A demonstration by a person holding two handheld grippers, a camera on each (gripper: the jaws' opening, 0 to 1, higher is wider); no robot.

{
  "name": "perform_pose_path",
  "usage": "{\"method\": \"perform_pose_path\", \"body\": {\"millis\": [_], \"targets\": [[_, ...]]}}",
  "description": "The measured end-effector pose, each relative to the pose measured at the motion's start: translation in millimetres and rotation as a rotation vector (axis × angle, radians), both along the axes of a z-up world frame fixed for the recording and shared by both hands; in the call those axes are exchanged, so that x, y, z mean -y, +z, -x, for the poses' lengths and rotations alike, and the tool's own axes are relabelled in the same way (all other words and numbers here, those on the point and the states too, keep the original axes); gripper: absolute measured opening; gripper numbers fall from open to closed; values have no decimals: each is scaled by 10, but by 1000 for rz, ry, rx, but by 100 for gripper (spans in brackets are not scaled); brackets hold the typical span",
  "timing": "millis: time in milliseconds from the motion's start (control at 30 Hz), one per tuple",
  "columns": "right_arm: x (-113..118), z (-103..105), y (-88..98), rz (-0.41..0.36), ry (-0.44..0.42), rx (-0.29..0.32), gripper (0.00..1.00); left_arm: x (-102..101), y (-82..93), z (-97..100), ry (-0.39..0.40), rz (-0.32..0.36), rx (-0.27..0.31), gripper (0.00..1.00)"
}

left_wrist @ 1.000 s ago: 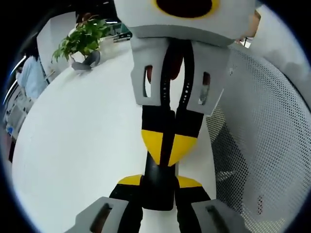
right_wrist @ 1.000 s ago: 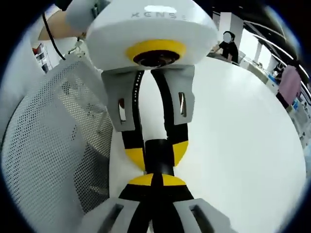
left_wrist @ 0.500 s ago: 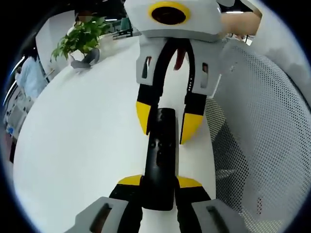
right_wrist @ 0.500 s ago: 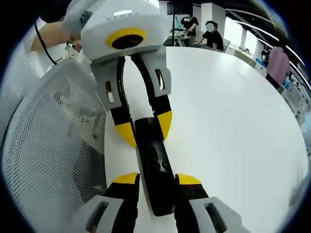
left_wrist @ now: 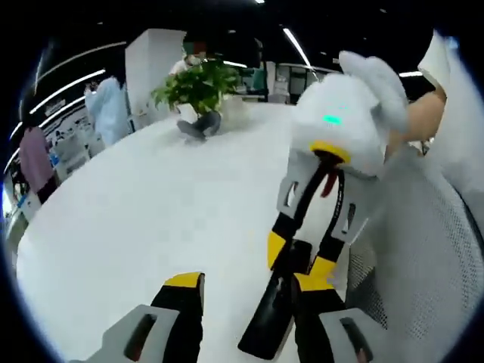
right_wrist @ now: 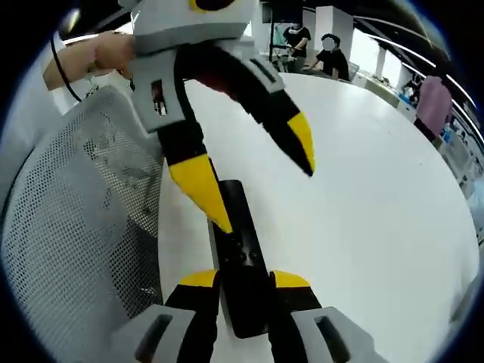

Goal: Press the specified remote control buttons in sequence, fully releasing each button before pressing the next.

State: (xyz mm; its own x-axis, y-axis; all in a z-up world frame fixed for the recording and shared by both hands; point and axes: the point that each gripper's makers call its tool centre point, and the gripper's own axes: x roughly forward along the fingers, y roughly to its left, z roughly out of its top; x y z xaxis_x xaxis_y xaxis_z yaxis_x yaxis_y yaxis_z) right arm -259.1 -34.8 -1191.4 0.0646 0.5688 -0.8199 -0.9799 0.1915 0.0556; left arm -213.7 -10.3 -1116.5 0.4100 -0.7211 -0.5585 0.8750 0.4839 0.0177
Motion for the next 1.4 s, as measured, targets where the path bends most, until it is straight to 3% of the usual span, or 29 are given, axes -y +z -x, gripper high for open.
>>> {"method": "perform_pose_path", "body": {"millis": [100, 200, 300, 367, 500, 567, 767, 833, 933, 1100, 1200, 1267, 1333, 1400], "targets": [[1, 10, -6, -1, -6, -6, 23, -83, 218, -54, 89, 80, 49, 66], [20, 30, -8, 6, -9, -11, 24, -177, 446, -85, 183, 206, 86, 82], [39, 39, -8, 11, -16, -16, 26, -322, 565, -110, 275, 271, 97, 92], [55, 38, 9, 9, -29, -18, 26, -423, 692, -149, 334, 325, 146, 100], [74, 25, 57, 0, -60, -24, 28, -565, 858, -131, 394, 367, 209, 100], [74, 16, 61, 0, -70, -32, 29, -640, 891, -105, 431, 404, 197, 100], [69, -16, 61, 5, -80, -28, 27, -902, 1175, -74, 566, 635, 225, 100], [62, -21, 54, 4, -76, -29, 26, -1016, 1224, -71, 599, 665, 236, 100], [30, -34, 65, -10, -62, -23, 23, -1154, 1233, -79, 641, 637, 242, 100], [-47, -72, 84, -36, -28, -22, 9, -1260, 1137, -94, 672, 563, 236, 100], [-67, -75, 71, -25, -5, -31, 11, -1284, 1040, -88, 680, 510, 230, 100], [-56, -103, 72, -14, 14, -4, 15, -1274, 1024, -79, 687, 508, 221, 100], [-43, -52, 49, 1, 37, -14, 22, -1277, 1017, -70, 704, 520, 212, 100], [-21, 24, 19, 18, 66, -10, 23, -1277, 1019, -51, 714, 528, 215, 100]]}}
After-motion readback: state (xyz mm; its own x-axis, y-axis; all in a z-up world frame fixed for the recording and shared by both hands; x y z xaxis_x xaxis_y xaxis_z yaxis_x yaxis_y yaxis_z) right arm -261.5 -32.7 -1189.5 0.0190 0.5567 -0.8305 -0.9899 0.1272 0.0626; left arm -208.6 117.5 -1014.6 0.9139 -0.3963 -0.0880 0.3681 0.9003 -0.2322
